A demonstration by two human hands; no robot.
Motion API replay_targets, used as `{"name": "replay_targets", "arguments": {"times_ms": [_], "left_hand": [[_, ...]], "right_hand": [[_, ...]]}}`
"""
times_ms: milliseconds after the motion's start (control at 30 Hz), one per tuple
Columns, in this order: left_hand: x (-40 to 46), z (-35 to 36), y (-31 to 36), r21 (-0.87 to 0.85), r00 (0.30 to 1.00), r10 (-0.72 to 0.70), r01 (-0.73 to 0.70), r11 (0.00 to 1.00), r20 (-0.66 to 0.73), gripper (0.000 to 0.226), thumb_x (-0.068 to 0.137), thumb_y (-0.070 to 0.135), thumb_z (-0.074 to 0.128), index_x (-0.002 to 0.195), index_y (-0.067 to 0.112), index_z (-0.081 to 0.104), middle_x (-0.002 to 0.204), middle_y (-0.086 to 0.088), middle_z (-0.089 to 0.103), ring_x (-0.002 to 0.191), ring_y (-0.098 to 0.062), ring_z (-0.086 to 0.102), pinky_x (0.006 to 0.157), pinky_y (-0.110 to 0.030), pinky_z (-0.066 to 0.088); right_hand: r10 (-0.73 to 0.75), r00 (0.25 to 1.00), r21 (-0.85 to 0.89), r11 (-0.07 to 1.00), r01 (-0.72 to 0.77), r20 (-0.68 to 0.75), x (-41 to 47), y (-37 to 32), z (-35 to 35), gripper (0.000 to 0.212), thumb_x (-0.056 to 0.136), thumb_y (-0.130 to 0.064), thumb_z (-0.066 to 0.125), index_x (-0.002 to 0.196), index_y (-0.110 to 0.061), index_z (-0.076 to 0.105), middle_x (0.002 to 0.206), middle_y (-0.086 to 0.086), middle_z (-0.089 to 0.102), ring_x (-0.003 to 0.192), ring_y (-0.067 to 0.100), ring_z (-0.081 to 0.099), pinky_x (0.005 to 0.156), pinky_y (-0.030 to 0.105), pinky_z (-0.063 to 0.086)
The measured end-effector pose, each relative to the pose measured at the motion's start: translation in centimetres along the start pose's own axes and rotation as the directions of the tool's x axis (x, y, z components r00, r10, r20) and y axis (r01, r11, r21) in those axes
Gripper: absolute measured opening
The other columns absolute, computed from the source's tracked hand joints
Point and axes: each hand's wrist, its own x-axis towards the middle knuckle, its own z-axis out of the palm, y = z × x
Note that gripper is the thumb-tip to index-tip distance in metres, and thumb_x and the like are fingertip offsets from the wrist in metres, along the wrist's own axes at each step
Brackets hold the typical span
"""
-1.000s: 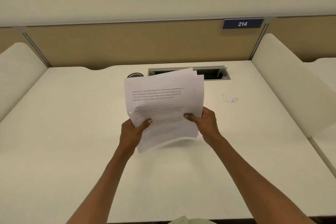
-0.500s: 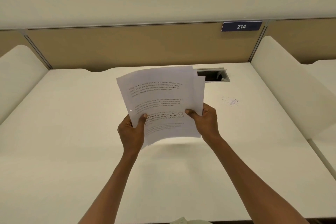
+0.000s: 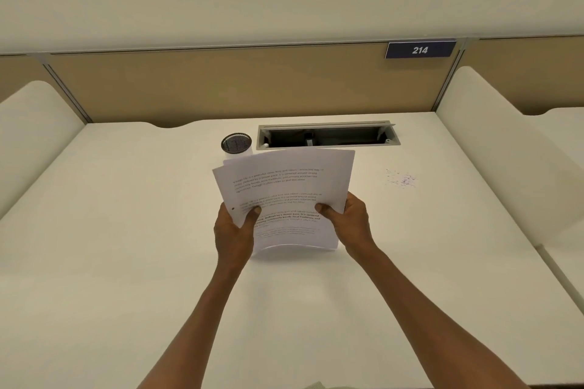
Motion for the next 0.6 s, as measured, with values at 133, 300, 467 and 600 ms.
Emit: {"name": "replay_targets", "arguments": {"times_ms": [133, 300, 467, 600], "left_hand": [[0.6, -0.7, 1.1, -0.043, 0.999, 0.044, -0.043, 0.998, 0.03, 0.046, 0.082, 0.036, 0.069, 0.124, 0.023, 0.055, 0.116, 0.004, 0.068, 0.105, -0.012, 0.065, 0.08, -0.031, 0.055], [1.1, -1.2, 1.1, -0.04, 0.997, -0.011, 0.014, 0.999, 0.074, 0.053, 0.081, 0.03, 0.084, 0.124, 0.02, 0.054, 0.115, 0.007, 0.067, 0.104, -0.011, 0.066, 0.081, -0.031, 0.056], [0.8, -0.3, 1.0, -0.052, 0.996, -0.022, 0.027, 0.998, 0.088, 0.037, 0.09, 0.024, 0.075, 0.121, 0.02, 0.055, 0.114, 0.007, 0.068, 0.104, -0.015, 0.067, 0.084, -0.039, 0.059], [1.1, -0.3, 1.8, -0.054, 0.999, 0.021, -0.018, 0.998, 0.038, 0.032, 0.093, 0.021, 0.069, 0.121, 0.02, 0.055, 0.114, 0.006, 0.068, 0.105, -0.015, 0.065, 0.083, -0.035, 0.055]], "right_hand": [[-0.058, 0.998, -0.013, 0.998, 0.058, 0.013, 0.4, -1.8, -0.2, 0.024, 0.084, -0.013, 0.074, 0.106, -0.019, 0.066, 0.1, -0.005, 0.073, 0.088, 0.019, 0.07, 0.068, 0.021, 0.058], [-0.026, 0.999, -0.05, 0.998, 0.028, 0.047, 0.8, -2.1, -0.4, 0.037, 0.075, -0.021, 0.082, 0.108, -0.026, 0.065, 0.101, -0.009, 0.072, 0.087, 0.014, 0.07, 0.071, 0.025, 0.059], [0.003, 0.999, 0.015, 1.0, -0.003, 0.044, 0.5, -1.4, 0.0, 0.03, 0.075, -0.015, 0.082, 0.102, -0.017, 0.07, 0.095, -0.005, 0.076, 0.087, 0.02, 0.072, 0.07, 0.025, 0.058], [-0.046, 0.998, 0.014, 0.999, 0.046, 0.032, 0.7, -2.2, 0.1, 0.026, 0.077, -0.017, 0.08, 0.101, -0.018, 0.072, 0.095, -0.004, 0.076, 0.086, 0.021, 0.072, 0.075, 0.034, 0.06]]}}
